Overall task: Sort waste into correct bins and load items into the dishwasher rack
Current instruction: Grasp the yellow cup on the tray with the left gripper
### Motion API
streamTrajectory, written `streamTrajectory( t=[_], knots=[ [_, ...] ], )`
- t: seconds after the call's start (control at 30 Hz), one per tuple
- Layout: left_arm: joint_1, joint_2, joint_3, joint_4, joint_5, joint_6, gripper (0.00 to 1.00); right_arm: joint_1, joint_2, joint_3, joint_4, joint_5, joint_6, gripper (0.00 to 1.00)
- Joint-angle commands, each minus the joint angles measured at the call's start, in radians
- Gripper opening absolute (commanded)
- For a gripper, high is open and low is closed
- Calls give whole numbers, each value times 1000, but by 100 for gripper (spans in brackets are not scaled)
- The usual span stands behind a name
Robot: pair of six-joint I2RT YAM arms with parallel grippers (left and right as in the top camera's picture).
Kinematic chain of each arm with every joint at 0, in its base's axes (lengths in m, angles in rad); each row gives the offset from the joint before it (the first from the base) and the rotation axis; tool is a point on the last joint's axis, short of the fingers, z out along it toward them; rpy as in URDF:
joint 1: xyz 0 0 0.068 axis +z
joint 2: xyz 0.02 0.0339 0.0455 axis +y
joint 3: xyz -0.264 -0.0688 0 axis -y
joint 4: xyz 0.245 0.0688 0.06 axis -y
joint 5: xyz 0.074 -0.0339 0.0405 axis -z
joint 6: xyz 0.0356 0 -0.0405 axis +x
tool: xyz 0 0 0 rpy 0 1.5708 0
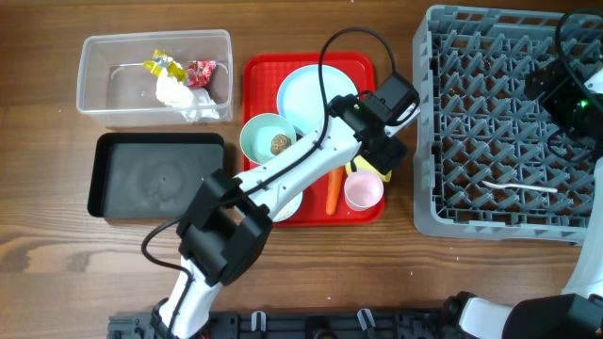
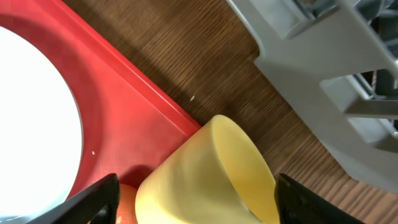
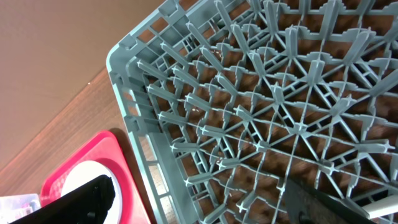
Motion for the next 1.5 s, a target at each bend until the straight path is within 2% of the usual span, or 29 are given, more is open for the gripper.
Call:
streamTrajectory(
  t=[0.0,0.2,0.27,0.33,0.43,0.63,0.87,1.17,1.27,1.4,1.47],
  knots=[
    [3,54,1,-7,-31,3,75,-2,-11,18,-6,-19,-25,90],
    [3,54,1,-22,-110,2,63,-2,-11,18,-8,-19,-24,90],
    [3,54,1,-33,-119,2,54,-2,-11,18,-8,-19,-24,90],
    [3,53,1,-40,-145,2,41,-2,-11,18,-7,-19,-24,90],
    [3,53,1,-40,-168,3,34,-2,-11,18,-7,-19,-25,90],
    [3,53,1,-56,-253,5,32,-2,-11,18,-7,-19,-25,90],
    [3,52,2,-132,-450,18,32,-2,-11,18,-8,-19,-25,90],
    [3,51,70,-214,-457,39,31,-2,-11,18,-8,-19,-25,90],
    [3,51,111,-266,-457,37,26,-2,-11,18,-8,-19,-25,90],
    [3,51,158,-328,-457,23,9,-2,-11,18,-8,-19,-25,90],
    [3,51,158,-341,-438,0,7,-2,-11,18,-8,-19,-25,90]
  ],
)
